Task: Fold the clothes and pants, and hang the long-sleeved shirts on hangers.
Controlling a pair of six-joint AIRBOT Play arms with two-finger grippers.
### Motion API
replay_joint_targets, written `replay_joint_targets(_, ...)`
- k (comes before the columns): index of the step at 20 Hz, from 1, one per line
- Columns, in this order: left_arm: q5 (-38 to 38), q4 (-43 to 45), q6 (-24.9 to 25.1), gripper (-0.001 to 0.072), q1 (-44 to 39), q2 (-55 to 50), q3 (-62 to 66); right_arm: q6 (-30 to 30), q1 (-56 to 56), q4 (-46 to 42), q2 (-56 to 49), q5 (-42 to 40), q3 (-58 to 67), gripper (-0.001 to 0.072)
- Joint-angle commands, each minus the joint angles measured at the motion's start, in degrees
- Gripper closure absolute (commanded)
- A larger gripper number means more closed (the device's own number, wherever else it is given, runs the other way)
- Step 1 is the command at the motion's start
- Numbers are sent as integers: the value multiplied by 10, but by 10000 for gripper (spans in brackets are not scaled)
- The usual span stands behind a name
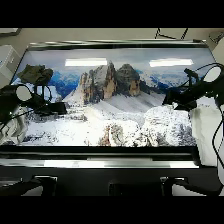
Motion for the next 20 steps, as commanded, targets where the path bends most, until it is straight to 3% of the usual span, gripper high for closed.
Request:
replay_joint_targets(1,0,0,0,28,0,0,0,0,0,0,0,0,0,34)
replay_joint_targets(13,4,0,0,29,0,0,0,0,0,0,0,-4,0,34)
replay_joint_targets(20,163,0,-1,28,-2,1,0,-1,0,-7,0,-105,0,34)
